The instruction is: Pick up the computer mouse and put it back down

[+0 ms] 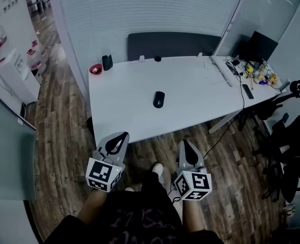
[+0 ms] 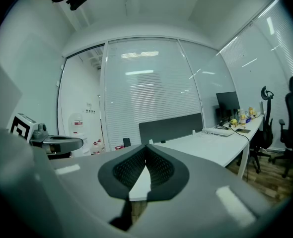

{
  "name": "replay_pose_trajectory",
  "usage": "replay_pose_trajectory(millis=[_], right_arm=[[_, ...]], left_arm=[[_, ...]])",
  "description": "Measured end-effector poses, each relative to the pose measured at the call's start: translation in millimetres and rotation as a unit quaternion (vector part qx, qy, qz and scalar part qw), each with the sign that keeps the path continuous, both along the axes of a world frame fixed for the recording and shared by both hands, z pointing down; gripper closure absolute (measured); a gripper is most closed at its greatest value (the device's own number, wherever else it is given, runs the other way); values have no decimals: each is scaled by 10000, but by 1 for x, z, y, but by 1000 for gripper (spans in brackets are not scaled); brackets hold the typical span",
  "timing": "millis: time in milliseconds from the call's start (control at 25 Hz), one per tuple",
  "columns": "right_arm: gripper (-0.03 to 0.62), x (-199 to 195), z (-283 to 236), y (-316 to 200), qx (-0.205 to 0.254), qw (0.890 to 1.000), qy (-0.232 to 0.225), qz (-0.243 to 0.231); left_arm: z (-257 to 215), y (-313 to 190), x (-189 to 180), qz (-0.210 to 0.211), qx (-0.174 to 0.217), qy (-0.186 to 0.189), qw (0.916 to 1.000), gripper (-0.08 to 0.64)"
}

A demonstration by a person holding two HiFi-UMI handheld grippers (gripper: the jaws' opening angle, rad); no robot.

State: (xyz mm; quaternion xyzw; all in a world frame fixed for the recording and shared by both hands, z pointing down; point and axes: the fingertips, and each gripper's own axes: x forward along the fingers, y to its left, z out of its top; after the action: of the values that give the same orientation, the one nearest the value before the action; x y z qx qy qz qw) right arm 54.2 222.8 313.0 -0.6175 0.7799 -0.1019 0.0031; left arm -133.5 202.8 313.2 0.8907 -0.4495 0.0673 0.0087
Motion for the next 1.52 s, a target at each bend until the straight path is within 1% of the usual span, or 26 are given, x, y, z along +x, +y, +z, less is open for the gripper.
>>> replay_pose_trajectory(millis=[200,480,960,1280,1520], right_arm=[[588,1,3,-29,-56,9999,-48,-89],[588,10,21,-79,-253,9994,-170,-169],[588,36,62,-197,-689,9958,-407,-434],[587,55,73,-262,-880,9917,-591,-728],[583,61,75,-292,-1027,9885,-615,-921]], left_arm=[[1,-25,2,-68,-67,-53,9999,560],[19,-71,11,-152,-316,-162,9993,560],[54,-177,40,-325,-834,-421,9951,560],[60,-237,71,-433,-1008,-613,9921,560],[53,-264,89,-505,-991,-649,9917,560]])
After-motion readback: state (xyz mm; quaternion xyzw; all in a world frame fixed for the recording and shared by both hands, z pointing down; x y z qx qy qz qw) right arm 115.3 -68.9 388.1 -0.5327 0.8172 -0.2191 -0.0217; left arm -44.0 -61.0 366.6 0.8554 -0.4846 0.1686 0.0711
